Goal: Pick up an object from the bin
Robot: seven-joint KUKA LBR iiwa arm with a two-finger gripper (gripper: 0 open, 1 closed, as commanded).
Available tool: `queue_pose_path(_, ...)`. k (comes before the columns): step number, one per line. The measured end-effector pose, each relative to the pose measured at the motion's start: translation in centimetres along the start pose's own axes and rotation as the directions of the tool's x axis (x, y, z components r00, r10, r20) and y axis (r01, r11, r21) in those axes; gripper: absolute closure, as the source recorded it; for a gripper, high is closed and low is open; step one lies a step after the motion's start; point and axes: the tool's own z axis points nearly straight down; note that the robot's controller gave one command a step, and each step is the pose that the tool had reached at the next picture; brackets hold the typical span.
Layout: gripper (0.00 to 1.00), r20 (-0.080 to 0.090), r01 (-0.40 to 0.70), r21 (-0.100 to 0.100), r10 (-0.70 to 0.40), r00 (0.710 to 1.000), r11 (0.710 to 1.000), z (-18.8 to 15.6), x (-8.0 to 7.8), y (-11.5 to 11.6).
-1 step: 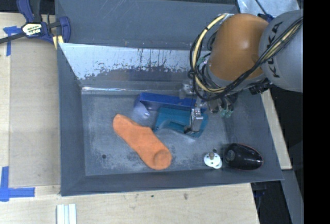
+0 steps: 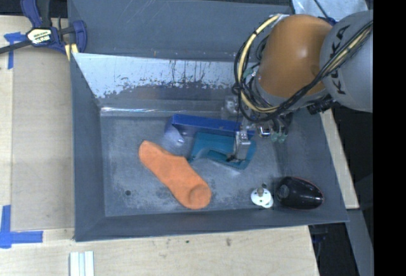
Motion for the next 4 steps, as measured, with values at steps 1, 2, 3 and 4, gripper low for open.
queue_pose_path(1,0.0,0.003,-0.096,-0.001,0.096,0.995,0.995,5.0,-1.1,0.7)
queue_pose_path(2,0.0,0.022,-0.128,-0.005,0.128,0.992,0.992,8.6,-2.3,0.4)
queue_pose_path(3,0.0,0.017,-0.271,-0.009,0.271,0.962,0.963,8.6,-2.8,0.5)
queue_pose_path(4,0.0,0.014,-0.246,-0.011,0.246,0.969,0.969,8.6,-2.8,-1.0)
